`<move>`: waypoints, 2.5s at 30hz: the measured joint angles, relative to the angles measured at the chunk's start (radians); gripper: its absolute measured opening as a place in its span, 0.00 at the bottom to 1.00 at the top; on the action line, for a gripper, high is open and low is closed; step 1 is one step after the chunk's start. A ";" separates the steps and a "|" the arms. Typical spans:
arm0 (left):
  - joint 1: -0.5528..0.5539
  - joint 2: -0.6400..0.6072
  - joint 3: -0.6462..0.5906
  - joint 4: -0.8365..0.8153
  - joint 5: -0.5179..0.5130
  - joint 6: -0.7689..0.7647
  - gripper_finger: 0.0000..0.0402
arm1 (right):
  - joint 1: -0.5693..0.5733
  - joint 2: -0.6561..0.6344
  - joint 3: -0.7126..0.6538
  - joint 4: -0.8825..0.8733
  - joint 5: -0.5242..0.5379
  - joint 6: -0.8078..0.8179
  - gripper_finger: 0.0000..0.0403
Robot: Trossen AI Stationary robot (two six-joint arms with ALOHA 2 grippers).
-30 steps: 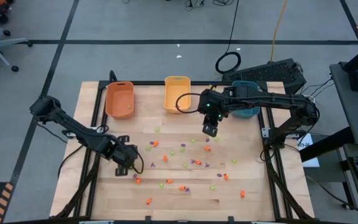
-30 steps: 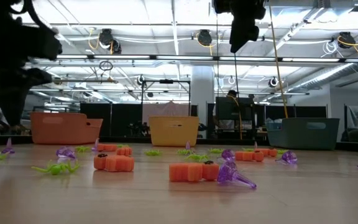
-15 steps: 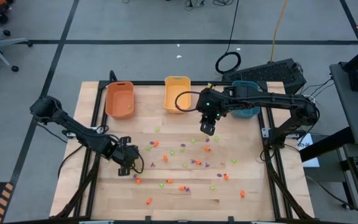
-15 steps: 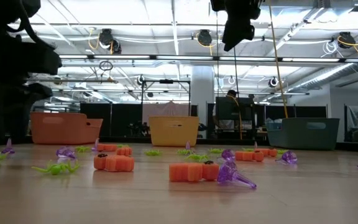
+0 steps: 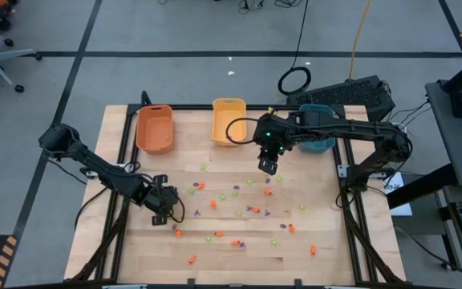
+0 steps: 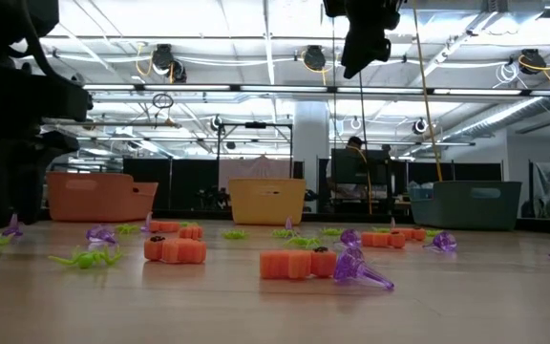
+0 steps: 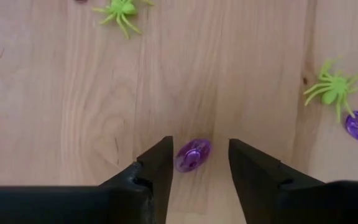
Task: Sort Halloween decoration
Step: Put the purple witch hat toy into the yellow bin
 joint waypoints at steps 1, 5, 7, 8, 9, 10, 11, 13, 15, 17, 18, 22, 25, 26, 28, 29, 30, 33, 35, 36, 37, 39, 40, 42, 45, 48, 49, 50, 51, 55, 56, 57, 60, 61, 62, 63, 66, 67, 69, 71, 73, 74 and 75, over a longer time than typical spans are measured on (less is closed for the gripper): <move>0.000 0.000 0.000 0.000 -0.001 0.000 0.34 | 0.000 0.000 0.000 0.000 0.000 0.000 0.36; 0.000 0.000 0.000 -0.001 0.000 0.017 0.24 | 0.000 0.000 0.000 0.000 0.000 0.000 0.36; 0.000 0.000 0.000 -0.003 0.008 0.048 0.20 | 0.000 0.000 0.000 0.000 0.000 0.000 0.36; 0.000 0.000 0.000 -0.003 0.011 0.051 0.19 | 0.000 0.000 0.000 0.000 0.000 0.000 0.36; 0.000 0.000 0.000 -0.003 0.011 0.052 0.18 | 0.000 0.000 0.000 0.000 0.000 0.000 0.36; 0.000 0.000 0.000 -0.004 0.013 0.052 0.16 | 0.000 0.000 0.000 0.000 0.000 0.000 0.36; 0.000 0.000 0.000 -0.004 0.013 0.052 0.15 | 0.000 0.000 0.000 0.000 0.000 0.000 0.36; 0.000 0.000 0.000 -0.005 0.014 0.052 0.14 | 0.000 0.000 0.000 0.000 0.000 0.000 0.36; 0.000 0.000 0.000 -0.010 0.014 0.052 0.12 | 0.000 0.000 0.000 0.000 0.000 0.000 0.36; 0.000 0.000 0.000 -0.010 0.014 0.052 0.11 | 0.000 0.000 0.000 0.000 0.000 0.000 0.36; 0.000 0.000 0.000 -0.010 0.015 0.052 0.10 | 0.000 0.000 0.000 0.000 0.000 0.000 0.36; 0.000 0.000 0.000 -0.010 0.017 0.046 0.06 | 0.000 0.000 0.000 0.000 0.000 0.000 0.36; 0.002 -0.001 0.000 -0.008 0.024 0.019 0.02 | 0.000 0.000 0.000 0.000 0.000 0.000 0.36; 0.003 -0.002 0.000 -0.008 0.030 0.011 0.01 | 0.000 0.000 0.000 0.000 0.000 0.000 0.36; 0.003 -0.002 0.001 -0.007 0.040 -0.009 0.01 | 0.000 0.000 0.000 0.000 0.000 0.000 0.36; 0.003 -0.002 0.001 -0.006 0.047 -0.017 0.01 | 0.000 0.000 0.000 0.000 0.000 0.000 0.36; 0.003 -0.002 0.001 -0.004 0.052 -0.031 0.01 | 0.000 0.000 0.000 0.000 0.000 0.000 0.36; 0.003 -0.002 0.005 -0.006 0.069 -0.080 0.01 | 0.000 0.000 0.000 0.000 0.000 0.000 0.36; 0.003 -0.001 0.015 -0.010 0.079 -0.116 0.01 | 0.000 0.000 0.000 0.000 0.000 0.000 0.36; 0.003 -0.001 0.023 -0.011 0.079 -0.134 0.01 | 0.000 0.000 0.000 0.000 0.000 0.000 0.36; 0.003 -0.002 0.033 -0.009 0.079 -0.140 0.01 | 0.000 0.000 0.000 0.000 0.000 0.000 0.36; 0.003 -0.003 0.056 -0.009 0.077 -0.141 0.01 | 0.000 0.000 0.000 0.000 0.000 0.000 0.36; 0.003 -0.004 0.071 -0.010 0.075 -0.141 0.01 | 0.000 0.000 0.000 0.000 0.000 0.000 0.36; 0.003 -0.008 0.102 -0.010 0.069 -0.141 0.01 | 0.000 0.000 0.000 0.000 -0.002 0.000 0.36; 0.003 -0.016 0.154 -0.009 0.041 -0.167 0.01 | 0.000 0.000 0.000 0.000 -0.005 0.005 0.36; 0.009 -0.035 0.205 -0.002 -0.025 -0.193 0.01 | 0.000 0.000 0.000 0.003 -0.011 0.036 0.36; 0.014 -0.041 0.225 -0.001 -0.049 -0.193 0.01 | 0.002 0.000 0.000 0.011 -0.023 0.046 0.36; 0.020 -0.048 0.244 -0.001 -0.077 -0.193 0.01 | 0.002 0.000 0.000 0.027 -0.044 0.048 0.36; 0.028 -0.055 0.263 -0.001 -0.105 -0.192 0.01 | 0.002 0.000 0.000 0.049 -0.067 0.048 0.36; 0.069 -0.088 0.330 0.000 -0.208 -0.185 0.01 | 0.003 0.000 0.000 0.148 -0.136 0.054 0.36; 0.080 -0.097 0.346 0.000 -0.231 -0.183 0.01 | 0.003 0.000 0.000 0.170 -0.141 0.056 0.36; 0.091 -0.107 0.361 0.001 -0.253 -0.183 0.01 | 0.003 0.000 0.000 0.193 -0.143 0.060 0.36; 0.125 -0.137 0.397 0.015 -0.304 -0.181 0.01 | 0.003 0.000 0.000 0.271 -0.143 0.072 0.36; 0.137 -0.149 0.402 0.028 -0.307 -0.166 0.01 | 0.002 0.000 0.000 0.298 -0.144 0.074 0.36; 0.149 -0.159 0.405 0.042 -0.306 -0.147 0.01 | 0.002 0.000 0.000 0.329 -0.153 0.075 0.36; 0.162 -0.170 0.408 0.067 -0.305 -0.125 0.01 | 0.002 0.000 0.000 0.362 -0.170 0.075 0.36; 0.197 -0.203 0.417 0.153 -0.302 -0.086 0.01 | 0.003 0.000 0.000 0.456 -0.194 0.085 0.36; 0.209 -0.210 0.422 0.186 -0.301 -0.078 0.01 | 0.003 0.000 0.000 0.483 -0.194 0.091 0.36; 0.232 -0.226 0.426 0.257 -0.301 -0.051 0.01 | 0.003 0.000 0.000 0.521 -0.194 0.108 0.36; 0.252 -0.240 0.426 0.331 -0.301 -0.027 0.01 | 0.003 0.000 0.000 0.549 -0.194 0.113 0.36; 0.272 -0.255 0.427 0.402 -0.300 -0.005 0.01 | 0.005 0.000 0.000 0.562 -0.193 0.116 0.36; 0.283 -0.261 0.427 0.438 -0.300 0.000 0.01 | 0.006 0.000 0.000 0.568 -0.194 0.118 0.36; 0.293 -0.265 0.427 0.477 -0.300 0.006 0.01 | 0.006 0.000 0.000 0.574 -0.194 0.120 0.36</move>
